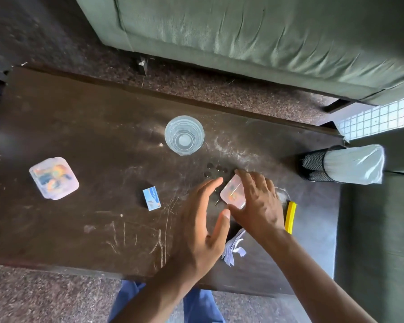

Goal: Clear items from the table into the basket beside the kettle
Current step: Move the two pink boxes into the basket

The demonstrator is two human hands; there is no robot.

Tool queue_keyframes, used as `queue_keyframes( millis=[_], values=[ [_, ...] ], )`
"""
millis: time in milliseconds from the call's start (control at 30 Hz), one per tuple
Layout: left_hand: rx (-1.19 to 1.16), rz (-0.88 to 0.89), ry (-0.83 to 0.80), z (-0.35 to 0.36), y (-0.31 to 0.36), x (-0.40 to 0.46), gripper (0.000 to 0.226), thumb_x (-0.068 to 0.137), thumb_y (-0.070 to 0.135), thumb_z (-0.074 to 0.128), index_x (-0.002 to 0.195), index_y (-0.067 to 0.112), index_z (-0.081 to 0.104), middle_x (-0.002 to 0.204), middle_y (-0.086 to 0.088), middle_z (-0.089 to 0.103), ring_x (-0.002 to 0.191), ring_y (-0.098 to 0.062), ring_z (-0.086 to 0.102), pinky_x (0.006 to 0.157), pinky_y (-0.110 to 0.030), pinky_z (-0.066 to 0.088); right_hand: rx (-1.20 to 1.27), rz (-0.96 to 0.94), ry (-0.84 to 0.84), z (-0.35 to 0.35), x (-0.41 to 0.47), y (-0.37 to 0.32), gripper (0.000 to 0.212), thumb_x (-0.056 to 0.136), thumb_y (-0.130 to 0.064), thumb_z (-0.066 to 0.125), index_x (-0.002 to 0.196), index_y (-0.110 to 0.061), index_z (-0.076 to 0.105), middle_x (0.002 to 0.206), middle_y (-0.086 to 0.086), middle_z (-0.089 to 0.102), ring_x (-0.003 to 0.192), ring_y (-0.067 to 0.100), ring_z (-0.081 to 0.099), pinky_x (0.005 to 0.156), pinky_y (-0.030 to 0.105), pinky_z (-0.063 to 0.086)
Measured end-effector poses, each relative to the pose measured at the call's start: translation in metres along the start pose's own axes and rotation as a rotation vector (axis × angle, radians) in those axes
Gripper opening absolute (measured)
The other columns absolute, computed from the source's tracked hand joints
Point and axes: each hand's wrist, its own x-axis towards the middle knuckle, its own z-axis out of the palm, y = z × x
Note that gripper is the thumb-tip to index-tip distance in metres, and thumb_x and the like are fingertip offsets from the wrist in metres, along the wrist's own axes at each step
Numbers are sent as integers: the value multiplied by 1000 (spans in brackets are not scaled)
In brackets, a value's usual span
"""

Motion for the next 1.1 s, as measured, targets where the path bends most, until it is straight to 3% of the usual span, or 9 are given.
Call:
queue_keyframes(
  millis=[67,233,400,567,633,767,900,1000,1100],
  values=[
    [-27,-22,-1,0,-1,0,55,103,28,62,155,11,59,155,6,62,146,-12,60,121,-44,52,4,-10,13,-2,-1,0,88,73,-42,88,151,-32,48,144,1,57,128,31,53,100,40,49],
    [-99,-95,9,-6,-1,3,58,105,36,61,159,17,55,159,12,59,150,-12,58,124,-41,50,82,-35,102,-19,-8,-3,81,69,-42,87,142,-29,55,130,-3,67,116,28,58,91,39,51],
    [-192,-188,5,-24,7,10,62,105,50,59,161,26,53,162,20,57,154,-7,54,126,-34,45,299,-133,162,-45,-19,-28,72,65,-39,85,131,-23,58,112,-18,57,97,7,41,91,30,39],
    [-324,-269,22,-58,15,16,67,103,56,51,164,30,48,164,20,55,153,0,52,127,-25,43,673,-219,68,-59,-35,-71,74,69,-38,87,132,-26,51,128,-12,63,111,11,64,90,22,52],
    [-344,-249,5,-77,17,18,70,101,58,53,166,31,47,164,24,54,153,1,52,122,-19,45,799,-285,27,-60,-39,-91,73,72,-34,87,134,-21,51,132,-10,63,118,17,67,94,30,55],
    [-281,-190,-36,-118,13,22,79,96,58,64,168,31,43,169,17,50,159,-11,48,127,-37,43,977,-392,-74,-52,-40,-133,67,74,-8,84,131,-10,49,136,-15,59,127,19,67,101,31,55],
    [-166,-127,42,-154,6,21,84,91,52,73,164,21,47,162,11,56,156,-18,52,126,-34,43,1065,-463,-172,-42,-35,-172,70,69,17,79,128,-6,49,142,-5,56,128,24,67,97,33,57],
    [-133,-125,116,-180,-2,20,85,88,49,77,161,16,50,155,3,62,149,-23,59,125,-43,47,1030,-493,-205,-36,-31,-198,71,73,9,79,135,-10,50,148,-3,56,136,24,61,103,44,56],
    [-11,-113,186,-209,-11,22,86,87,53,78,160,15,52,149,5,62,145,-17,60,121,-27,47,890,-505,-243,-29,-25,-219,79,78,-9,81,147,-26,45,150,-12,54,137,16,59,104,41,56]
  ],
)
